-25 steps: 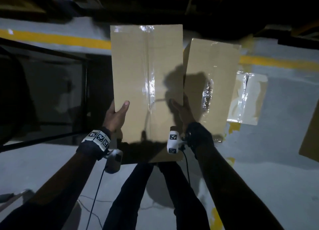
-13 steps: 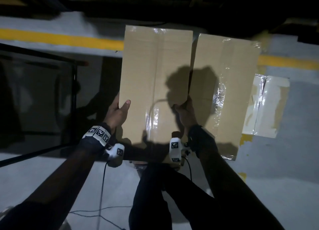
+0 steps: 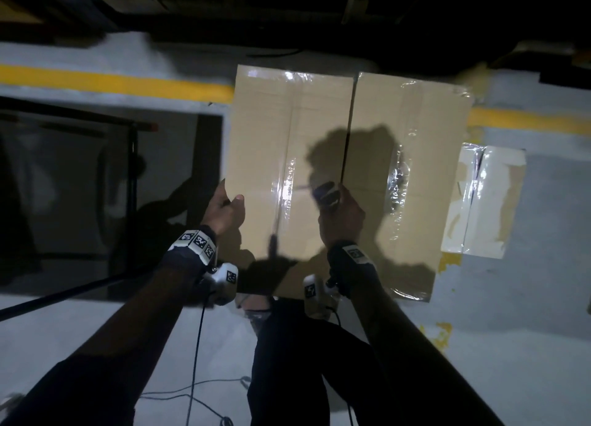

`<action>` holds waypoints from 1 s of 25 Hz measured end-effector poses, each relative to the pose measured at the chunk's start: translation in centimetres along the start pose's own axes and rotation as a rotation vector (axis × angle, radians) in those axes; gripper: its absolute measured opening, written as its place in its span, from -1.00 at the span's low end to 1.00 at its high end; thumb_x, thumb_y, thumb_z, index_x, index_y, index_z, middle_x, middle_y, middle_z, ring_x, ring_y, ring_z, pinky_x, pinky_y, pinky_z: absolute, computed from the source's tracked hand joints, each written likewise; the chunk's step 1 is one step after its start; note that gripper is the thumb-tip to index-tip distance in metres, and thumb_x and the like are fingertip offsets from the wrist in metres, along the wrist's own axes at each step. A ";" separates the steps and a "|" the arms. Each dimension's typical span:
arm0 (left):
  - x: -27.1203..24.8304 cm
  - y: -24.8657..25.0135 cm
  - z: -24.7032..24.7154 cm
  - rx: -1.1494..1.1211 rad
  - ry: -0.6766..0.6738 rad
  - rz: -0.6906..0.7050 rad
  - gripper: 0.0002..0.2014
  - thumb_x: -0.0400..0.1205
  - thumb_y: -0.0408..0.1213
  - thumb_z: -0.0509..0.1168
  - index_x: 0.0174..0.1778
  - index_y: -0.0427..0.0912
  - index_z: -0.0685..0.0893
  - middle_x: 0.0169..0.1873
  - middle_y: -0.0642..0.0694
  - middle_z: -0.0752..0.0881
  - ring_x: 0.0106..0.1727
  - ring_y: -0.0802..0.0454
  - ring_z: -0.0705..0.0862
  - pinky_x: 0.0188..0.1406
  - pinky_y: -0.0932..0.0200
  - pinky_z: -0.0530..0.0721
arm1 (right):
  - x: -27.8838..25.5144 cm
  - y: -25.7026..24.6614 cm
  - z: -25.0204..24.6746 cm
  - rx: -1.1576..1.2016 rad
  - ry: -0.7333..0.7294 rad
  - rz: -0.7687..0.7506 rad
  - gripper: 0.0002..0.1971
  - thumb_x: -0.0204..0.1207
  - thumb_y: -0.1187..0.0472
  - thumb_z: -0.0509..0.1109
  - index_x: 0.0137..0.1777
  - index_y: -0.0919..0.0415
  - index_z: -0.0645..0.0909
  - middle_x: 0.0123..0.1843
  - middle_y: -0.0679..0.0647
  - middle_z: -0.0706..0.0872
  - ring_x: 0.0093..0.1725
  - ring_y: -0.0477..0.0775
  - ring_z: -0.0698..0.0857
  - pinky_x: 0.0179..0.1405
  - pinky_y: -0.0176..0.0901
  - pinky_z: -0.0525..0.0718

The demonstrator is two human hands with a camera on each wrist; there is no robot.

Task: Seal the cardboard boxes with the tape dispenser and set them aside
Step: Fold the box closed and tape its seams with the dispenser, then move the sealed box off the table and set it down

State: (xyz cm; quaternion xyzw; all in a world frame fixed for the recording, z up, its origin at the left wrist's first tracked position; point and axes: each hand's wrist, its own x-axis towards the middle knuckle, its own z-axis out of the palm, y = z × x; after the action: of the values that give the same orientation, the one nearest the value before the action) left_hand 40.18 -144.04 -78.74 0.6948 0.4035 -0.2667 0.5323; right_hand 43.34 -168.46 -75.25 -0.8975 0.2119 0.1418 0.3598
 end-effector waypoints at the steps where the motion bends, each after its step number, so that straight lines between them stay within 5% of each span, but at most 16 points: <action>1: -0.4 0.2 -0.2 0.001 -0.015 -0.003 -0.55 0.72 -0.22 0.34 0.56 -0.05 0.54 0.34 -0.32 0.71 0.40 -0.39 0.66 0.47 -0.39 0.59 | -0.3 -0.1 -0.4 0.003 -0.016 0.017 -0.67 0.61 0.22 0.36 0.35 0.12 0.73 0.14 0.16 0.85 0.10 0.24 0.81 0.01 -0.19 0.61; 3: -2.3 1.5 -0.7 0.018 -0.022 -0.009 -0.60 0.77 -0.43 0.25 0.56 -0.25 0.52 0.38 -0.30 0.69 0.36 -0.25 0.69 0.46 -0.22 0.63 | -0.7 -0.8 -1.9 0.023 -0.092 0.066 -0.54 0.56 0.22 0.51 0.48 0.16 0.66 0.21 0.20 0.84 0.18 0.18 0.80 0.22 -0.10 0.69; 6: -6.4 3.5 -1.9 -0.056 -0.027 -0.042 -0.61 0.78 -0.42 0.27 0.55 -0.14 0.55 0.45 -0.16 0.63 0.32 -0.04 0.64 0.23 0.18 0.70 | -1.6 -3.1 -5.7 0.027 -0.187 0.134 -0.54 0.55 0.22 0.53 0.47 0.14 0.68 0.22 0.19 0.84 0.20 0.20 0.80 0.30 -0.10 0.66; 10: -13.9 7.6 -4.0 -0.042 -0.061 -0.026 -0.82 0.74 -0.24 0.38 0.15 0.19 0.73 0.32 -0.17 0.74 0.15 0.00 0.69 0.49 -0.16 0.60 | -3.9 -7.6 -12.4 0.050 -0.254 0.198 -0.66 0.60 0.21 0.49 0.38 0.10 0.73 0.24 0.09 0.84 0.25 0.09 0.78 0.05 -0.47 0.42; 15: -26.9 17.5 -7.5 -0.086 -0.056 0.079 -0.84 0.75 -0.27 0.37 0.20 0.04 0.73 0.10 -0.10 0.77 -0.08 0.06 0.71 0.20 0.07 0.59 | -8.7 -16.5 -22.7 0.171 -0.312 0.188 -0.73 0.60 0.27 0.49 0.29 0.16 0.78 0.10 0.16 0.86 0.06 0.04 0.77 0.30 -0.33 0.60; 17: -33.3 21.7 -9.3 -0.113 -0.072 0.130 -0.85 0.75 -0.24 0.38 0.18 0.07 0.74 0.09 -0.04 0.79 -0.07 0.06 0.73 0.16 0.05 0.59 | -11.4 -20.4 -27.3 0.236 -0.363 0.161 -0.72 0.62 0.25 0.49 0.31 0.22 0.76 0.11 0.20 0.84 0.04 0.07 0.78 0.05 -0.50 0.66; 21: -43.7 27.2 -13.0 -0.190 -0.065 0.256 -0.81 0.66 -0.06 0.45 0.18 0.13 0.76 0.09 0.00 0.85 0.02 0.07 0.78 0.12 0.03 0.64 | -16.2 -26.9 -33.1 0.449 -0.390 0.117 -0.66 0.56 0.13 0.55 0.30 0.23 0.76 0.21 0.16 0.83 0.11 0.13 0.83 -0.21 -0.33 0.72; 25: -51.3 28.2 -17.3 -0.239 0.009 0.371 -0.80 0.76 -0.31 0.36 0.29 -0.13 0.73 0.09 -0.10 0.80 0.04 0.15 0.75 -0.10 0.41 0.64 | -21.2 -32.8 -34.4 0.546 -0.514 0.040 -0.81 0.62 0.22 0.48 0.21 0.12 0.77 0.15 0.04 0.85 0.02 0.05 0.86 -0.27 -0.38 0.63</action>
State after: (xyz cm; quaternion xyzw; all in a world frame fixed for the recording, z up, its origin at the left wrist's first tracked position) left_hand 35.66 -144.74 -17.88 0.6903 0.2999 -0.1117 0.6489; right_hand 44.27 -165.51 -23.31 -0.6992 0.1621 0.3077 0.6246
